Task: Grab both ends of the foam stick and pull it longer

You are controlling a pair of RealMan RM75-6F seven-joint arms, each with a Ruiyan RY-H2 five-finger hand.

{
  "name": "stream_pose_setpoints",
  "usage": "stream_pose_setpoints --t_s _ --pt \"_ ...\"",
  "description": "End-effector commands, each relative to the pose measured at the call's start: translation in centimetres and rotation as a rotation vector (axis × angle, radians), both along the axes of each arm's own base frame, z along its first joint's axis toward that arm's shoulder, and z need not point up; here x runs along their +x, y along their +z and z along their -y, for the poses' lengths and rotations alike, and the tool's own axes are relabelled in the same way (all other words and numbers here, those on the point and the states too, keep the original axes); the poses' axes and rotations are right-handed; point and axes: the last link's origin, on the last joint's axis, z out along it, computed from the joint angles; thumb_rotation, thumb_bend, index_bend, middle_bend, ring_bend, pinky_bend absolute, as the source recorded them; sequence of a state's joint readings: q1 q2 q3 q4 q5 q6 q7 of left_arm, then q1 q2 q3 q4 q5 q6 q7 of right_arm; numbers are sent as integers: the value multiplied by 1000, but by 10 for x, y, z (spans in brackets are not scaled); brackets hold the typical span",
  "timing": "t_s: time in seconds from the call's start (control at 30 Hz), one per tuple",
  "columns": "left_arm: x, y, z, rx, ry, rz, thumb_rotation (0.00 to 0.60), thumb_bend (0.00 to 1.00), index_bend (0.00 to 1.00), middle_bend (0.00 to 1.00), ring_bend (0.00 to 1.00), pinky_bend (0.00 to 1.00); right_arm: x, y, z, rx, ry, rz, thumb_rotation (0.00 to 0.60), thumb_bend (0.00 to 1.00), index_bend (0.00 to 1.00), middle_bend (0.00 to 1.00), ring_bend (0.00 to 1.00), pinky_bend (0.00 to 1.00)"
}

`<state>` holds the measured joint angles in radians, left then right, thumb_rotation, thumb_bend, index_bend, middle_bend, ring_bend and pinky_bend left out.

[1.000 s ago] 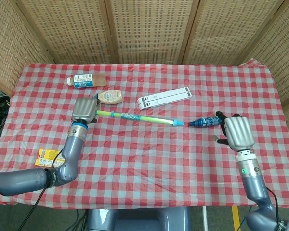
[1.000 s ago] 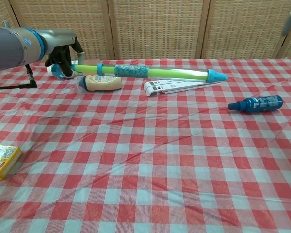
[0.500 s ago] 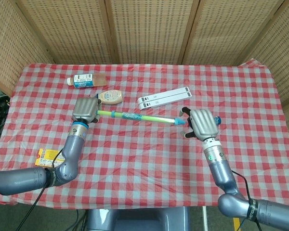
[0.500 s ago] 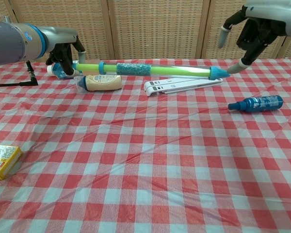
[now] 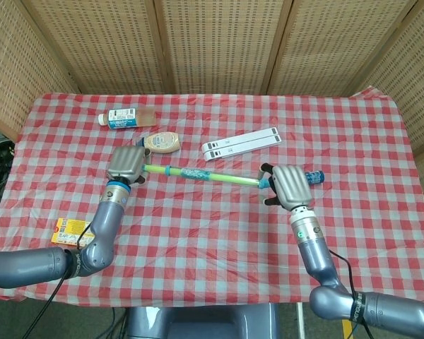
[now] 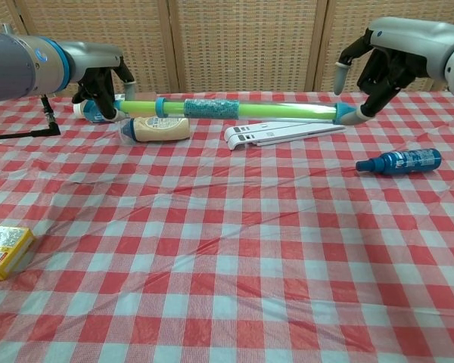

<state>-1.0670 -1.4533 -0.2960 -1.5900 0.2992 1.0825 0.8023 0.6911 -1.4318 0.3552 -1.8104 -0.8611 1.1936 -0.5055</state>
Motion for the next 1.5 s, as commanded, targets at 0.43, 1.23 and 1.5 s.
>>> stream_pose_setpoints --t_s 0.43,1.23,1.5 --pt "0 -1 3 -18 -4 2 600 603 835 930 850 741 -1 -9 3 -12 5 -3 600 360 467 1000 1000 585" --pt "-6 1 5 -24 -2 15 600 604 837 930 849 741 -9 -21 5 1 -19 -45 600 603 570 1000 1000 585" --pt "-17 5 7 -24 11 2 600 604 838 930 850 741 -29 -18 9 -24 -59 -87 600 601 571 1000 1000 585"
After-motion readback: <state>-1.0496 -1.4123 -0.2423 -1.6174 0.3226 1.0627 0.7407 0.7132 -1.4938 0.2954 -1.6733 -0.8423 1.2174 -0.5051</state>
